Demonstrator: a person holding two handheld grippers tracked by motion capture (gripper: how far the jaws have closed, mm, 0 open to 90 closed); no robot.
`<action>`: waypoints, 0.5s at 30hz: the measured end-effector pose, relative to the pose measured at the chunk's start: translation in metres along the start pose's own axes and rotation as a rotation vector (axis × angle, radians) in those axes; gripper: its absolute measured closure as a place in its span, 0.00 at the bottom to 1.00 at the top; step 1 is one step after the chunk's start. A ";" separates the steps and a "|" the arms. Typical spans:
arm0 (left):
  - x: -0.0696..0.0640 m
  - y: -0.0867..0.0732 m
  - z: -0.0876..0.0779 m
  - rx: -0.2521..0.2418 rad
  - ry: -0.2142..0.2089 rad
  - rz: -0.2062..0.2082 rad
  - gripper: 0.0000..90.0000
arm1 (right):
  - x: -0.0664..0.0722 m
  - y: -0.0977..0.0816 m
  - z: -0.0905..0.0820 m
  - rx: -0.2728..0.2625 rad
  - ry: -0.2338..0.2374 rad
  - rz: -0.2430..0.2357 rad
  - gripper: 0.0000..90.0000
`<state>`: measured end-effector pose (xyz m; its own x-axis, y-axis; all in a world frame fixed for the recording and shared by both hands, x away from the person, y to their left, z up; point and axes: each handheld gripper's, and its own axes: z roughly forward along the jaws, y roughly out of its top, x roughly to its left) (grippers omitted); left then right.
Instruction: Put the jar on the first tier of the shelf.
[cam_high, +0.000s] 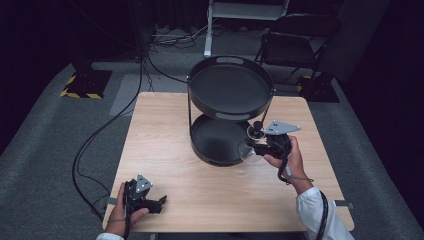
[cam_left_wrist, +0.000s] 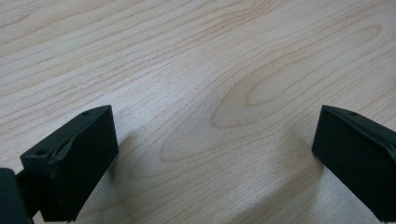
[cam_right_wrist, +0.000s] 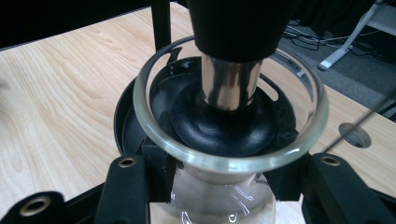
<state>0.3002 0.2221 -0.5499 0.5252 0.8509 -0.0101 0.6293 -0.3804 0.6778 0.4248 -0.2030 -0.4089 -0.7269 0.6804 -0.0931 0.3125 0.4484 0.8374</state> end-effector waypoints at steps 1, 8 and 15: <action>0.000 0.000 0.000 0.000 0.000 0.000 0.00 | 0.000 0.001 0.003 0.001 0.000 0.002 0.57; 0.000 0.000 0.000 0.000 0.000 0.000 0.00 | 0.005 0.008 0.017 0.004 -0.002 0.003 0.57; 0.000 0.000 0.000 0.000 0.000 0.000 0.00 | 0.007 0.012 0.027 0.004 -0.005 0.007 0.57</action>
<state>0.3002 0.2221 -0.5499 0.5254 0.8508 -0.0097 0.6291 -0.3807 0.6777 0.4402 -0.1773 -0.4145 -0.7218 0.6862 -0.0901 0.3197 0.4461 0.8359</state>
